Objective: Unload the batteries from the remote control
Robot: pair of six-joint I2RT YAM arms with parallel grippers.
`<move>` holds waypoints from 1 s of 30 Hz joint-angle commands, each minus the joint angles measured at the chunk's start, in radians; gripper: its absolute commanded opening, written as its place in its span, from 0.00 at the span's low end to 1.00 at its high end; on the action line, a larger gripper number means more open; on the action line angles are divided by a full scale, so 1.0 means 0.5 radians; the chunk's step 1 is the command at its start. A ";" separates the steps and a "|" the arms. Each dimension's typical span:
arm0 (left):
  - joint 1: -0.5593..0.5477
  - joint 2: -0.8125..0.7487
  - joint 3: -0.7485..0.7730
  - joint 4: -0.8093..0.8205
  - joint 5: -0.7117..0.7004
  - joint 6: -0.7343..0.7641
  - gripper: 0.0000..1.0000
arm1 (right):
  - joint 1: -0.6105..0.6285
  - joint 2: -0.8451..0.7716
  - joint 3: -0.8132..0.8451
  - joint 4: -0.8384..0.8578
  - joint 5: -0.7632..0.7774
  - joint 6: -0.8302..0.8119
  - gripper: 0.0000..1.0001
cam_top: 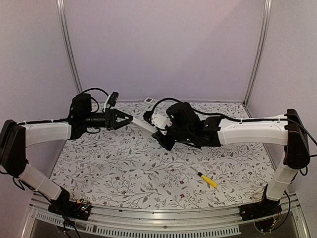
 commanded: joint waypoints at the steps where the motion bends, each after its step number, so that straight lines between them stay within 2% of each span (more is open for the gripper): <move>1: 0.019 0.037 0.038 -0.043 0.044 0.046 0.00 | 0.015 0.035 0.055 -0.015 0.006 0.003 0.14; 2: 0.022 0.040 0.042 -0.050 0.044 0.050 0.00 | 0.014 0.033 0.051 -0.011 -0.005 0.009 0.11; 3: 0.022 0.042 0.046 -0.056 0.044 0.054 0.06 | 0.014 0.028 0.045 -0.008 -0.019 0.019 0.09; 4: 0.027 0.043 0.052 -0.063 0.048 0.061 0.18 | 0.014 0.022 0.040 -0.006 -0.034 0.028 0.06; 6: 0.033 0.045 0.059 -0.080 0.061 0.076 0.34 | 0.014 0.004 0.024 0.007 -0.064 0.074 0.01; 10: 0.051 0.004 0.069 -0.108 0.041 0.126 0.70 | -0.018 -0.055 -0.026 0.040 -0.190 0.153 0.00; 12: 0.059 -0.036 0.080 -0.152 0.006 0.184 0.83 | -0.071 -0.089 -0.054 0.051 -0.313 0.217 0.00; 14: 0.062 -0.089 0.100 -0.229 -0.058 0.277 0.91 | -0.146 -0.129 -0.093 0.074 -0.531 0.285 0.00; 19: 0.057 -0.206 0.090 -0.271 -0.119 0.440 0.98 | -0.361 -0.225 -0.182 0.144 -1.201 0.489 0.00; 22: 0.017 -0.183 0.129 -0.314 -0.012 0.515 0.99 | -0.461 -0.218 -0.153 0.153 -1.660 0.611 0.00; 27: -0.085 -0.157 0.256 -0.610 -0.001 0.753 1.00 | -0.479 -0.183 -0.089 0.074 -2.049 0.658 0.00; 30: -0.122 -0.174 0.252 -0.596 0.029 0.777 1.00 | -0.477 -0.130 -0.054 -0.020 -2.139 0.645 0.00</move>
